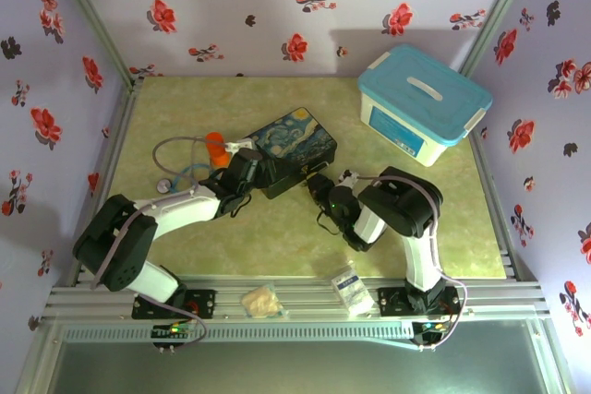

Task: Unlock a padlock with a key

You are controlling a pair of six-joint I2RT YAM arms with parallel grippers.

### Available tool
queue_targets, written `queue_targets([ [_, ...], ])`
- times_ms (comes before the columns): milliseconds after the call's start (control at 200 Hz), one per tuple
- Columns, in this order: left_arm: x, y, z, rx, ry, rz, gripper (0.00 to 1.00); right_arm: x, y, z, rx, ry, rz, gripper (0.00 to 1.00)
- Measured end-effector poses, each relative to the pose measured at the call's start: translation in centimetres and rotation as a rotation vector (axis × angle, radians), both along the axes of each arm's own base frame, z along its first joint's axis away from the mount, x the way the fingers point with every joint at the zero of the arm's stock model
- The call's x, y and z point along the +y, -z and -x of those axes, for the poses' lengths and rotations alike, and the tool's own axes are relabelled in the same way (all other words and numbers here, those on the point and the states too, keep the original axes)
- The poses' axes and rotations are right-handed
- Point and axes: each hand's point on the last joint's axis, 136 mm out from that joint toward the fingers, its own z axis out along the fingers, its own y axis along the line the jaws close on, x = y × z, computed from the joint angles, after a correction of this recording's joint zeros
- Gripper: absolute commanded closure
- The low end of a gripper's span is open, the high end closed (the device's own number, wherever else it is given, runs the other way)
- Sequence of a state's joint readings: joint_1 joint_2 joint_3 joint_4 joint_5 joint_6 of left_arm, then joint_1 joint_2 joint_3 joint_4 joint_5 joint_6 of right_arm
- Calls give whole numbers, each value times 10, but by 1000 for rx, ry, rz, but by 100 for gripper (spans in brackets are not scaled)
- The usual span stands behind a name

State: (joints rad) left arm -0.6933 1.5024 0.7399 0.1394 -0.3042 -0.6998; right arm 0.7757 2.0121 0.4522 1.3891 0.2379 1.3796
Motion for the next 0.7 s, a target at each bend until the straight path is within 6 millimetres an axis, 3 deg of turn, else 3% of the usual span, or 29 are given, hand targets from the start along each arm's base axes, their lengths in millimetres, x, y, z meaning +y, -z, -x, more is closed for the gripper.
queue_targets([
  [175,0,0,0,0,0,-1,41,-10,4,-4,4,12,25,100],
  [335,4,-2,-4,0,0,-5,40,-12,8,-1,42,-78,34,100],
  [505,17,-3,-16,5,-19,-28,39,-17,11,20,107,-199,129,100],
  [695,11,-4,-36,6,-3,-60,37,-17,19,44,204,-360,224,100],
])
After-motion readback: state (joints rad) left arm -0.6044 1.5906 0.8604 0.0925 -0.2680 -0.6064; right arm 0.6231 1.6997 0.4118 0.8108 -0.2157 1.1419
